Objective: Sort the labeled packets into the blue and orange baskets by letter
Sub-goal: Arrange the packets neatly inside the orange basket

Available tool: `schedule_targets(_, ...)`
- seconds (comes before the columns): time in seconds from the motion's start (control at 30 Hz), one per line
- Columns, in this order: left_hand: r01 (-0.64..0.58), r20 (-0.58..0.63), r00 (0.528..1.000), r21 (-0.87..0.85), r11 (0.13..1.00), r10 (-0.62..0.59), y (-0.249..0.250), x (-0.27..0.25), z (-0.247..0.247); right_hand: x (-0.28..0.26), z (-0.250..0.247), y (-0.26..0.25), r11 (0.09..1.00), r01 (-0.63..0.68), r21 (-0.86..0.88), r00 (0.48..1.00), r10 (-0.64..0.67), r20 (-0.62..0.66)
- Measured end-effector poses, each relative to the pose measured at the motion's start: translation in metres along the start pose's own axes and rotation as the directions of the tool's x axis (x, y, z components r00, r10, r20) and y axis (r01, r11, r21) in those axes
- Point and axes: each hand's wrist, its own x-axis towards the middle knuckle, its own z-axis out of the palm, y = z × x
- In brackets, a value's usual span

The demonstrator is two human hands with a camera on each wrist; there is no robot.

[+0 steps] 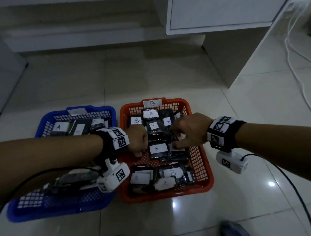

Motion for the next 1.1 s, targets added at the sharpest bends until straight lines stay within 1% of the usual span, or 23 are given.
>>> schedule_targets(0.03,-0.035,0.087,0.996,-0.006,0.999,0.035,0.001,-0.005,0.000,0.001,-0.001,-0.004,0.999,0.049,0.020,0.998,-0.048,-0.036)
schedule_targets(0.07,-0.053,0.169,0.984,-0.002,0.999,0.053,0.002,-0.009,0.000,0.002,-0.004,-0.010,0.995,0.093,0.046,0.995,-0.091,-0.038)
schedule_targets(0.1,-0.062,0.244,0.968,0.007,0.998,0.058,0.002,-0.013,0.002,0.005,-0.003,-0.017,0.990,0.113,0.090,0.994,-0.113,-0.002)
schedule_targets(0.13,-0.068,0.310,0.949,0.031,0.997,0.056,0.001,-0.015,0.006,0.007,-0.003,-0.025,0.981,0.119,0.156,0.990,-0.129,0.060)
schedule_targets(0.17,-0.087,0.354,0.934,0.079,0.993,0.054,0.000,-0.016,0.010,0.011,0.002,-0.032,0.973,0.097,0.211,0.979,-0.132,0.158)
schedule_targets(0.2,-0.122,0.369,0.927,0.145,0.982,0.060,-0.002,-0.016,0.015,0.013,0.006,-0.040,0.968,0.069,0.239,0.955,-0.134,0.266)
schedule_targets(0.23,-0.162,0.357,0.931,0.205,0.965,0.080,-0.003,-0.018,0.019,0.015,0.012,-0.046,0.971,0.047,0.234,0.923,-0.132,0.360)
schedule_targets(0.27,-0.193,0.329,0.938,0.242,0.951,0.107,-0.003,-0.019,0.024,0.016,0.019,-0.052,0.976,0.042,0.212,0.897,-0.130,0.422)
schedule_targets(0.3,-0.210,0.307,0.943,0.253,0.944,0.128,-0.004,-0.020,0.027,0.016,0.026,-0.055,0.980,0.048,0.194,0.886,-0.132,0.445)
schedule_targets(0.33,-0.219,0.298,0.944,0.248,0.944,0.141,-0.006,-0.020,0.030,0.015,0.031,-0.058,0.981,0.054,0.185,0.885,-0.133,0.447)
schedule_targets(0.4,-0.244,0.321,0.934,0.263,0.934,0.153,-0.007,-0.022,0.030,0.012,0.036,-0.058,0.981,0.016,0.193,0.891,-0.101,0.442)
schedule_targets(0.47,-0.284,0.319,0.931,0.334,0.899,0.176,-0.006,-0.024,0.023,0.011,0.034,-0.055,0.973,-0.042,0.228,0.883,-0.070,0.464)
schedule_targets(0.53,-0.301,0.258,0.945,0.448,0.842,0.200,-0.004,-0.025,0.009,0.013,0.024,-0.052,0.948,-0.106,0.302,0.868,-0.060,0.492)
schedule_targets(0.57,-0.289,0.214,0.955,0.492,0.821,0.207,-0.004,-0.024,0.002,0.015,0.019,-0.049,0.934,-0.122,0.336,0.874,-0.059,0.483)
schedule_targets(0.6,-0.266,0.166,0.964,0.517,0.813,0.210,-0.004,-0.023,-0.006,0.018,0.012,-0.046,0.923,-0.123,0.365,0.894,-0.057,0.445)
schedule_targets(0.67,-0.231,0.076,0.971,0.550,0.803,0.228,-0.007,-0.019,-0.018,0.027,0.001,-0.041,0.908,-0.110,0.404,0.956,-0.014,0.292)
schedule_targets(0.7,-0.220,0.042,0.970,0.577,0.786,0.241,-0.009,-0.016,-0.021,0.032,-0.002,-0.041,0.909,-0.099,0.405,0.980,0.019,0.197)
schedule_targets(0.73,-0.208,0.012,0.967,0.606,0.768,0.253,-0.011,-0.014,-0.022,0.037,-0.005,-0.042,0.912,-0.089,0.401,0.993,0.048,0.112)
schedule_targets(0.77,-0.193,-0.020,0.964,0.629,0.753,0.264,-0.014,-0.012,-0.021,0.042,-0.007,-0.044,0.914,-0.090,0.396,0.996,0.072,0.060)
schedule_targets(0.83,-0.173,-0.088,0.950,0.654,0.737,0.301,-0.018,-0.008,-0.013,0.049,-0.007,-0.050,0.925,-0.099,0.366,0.995,0.087,0.049)
schedule_targets(0.97,-0.174,-0.219,0.879,0.680,0.713,0.423,-0.024,-0.005,-0.003,0.054,0.003,-0.055,0.966,-0.120,0.228,0.993,0.118,0.021)
schedule_targets(1.03,-0.188,-0.244,0.857,0.672,0.716,0.454,-0.026,-0.006,-0.001,0.055,0.011,-0.053,0.974,-0.092,0.207,0.994,0.101,-0.035)
schedule_targets(1.1,-0.171,-0.277,0.844,0.672,0.720,0.459,-0.030,-0.008,0.001,0.052,0.017,-0.051,0.981,-0.052,0.189,0.993,0.070,-0.092)
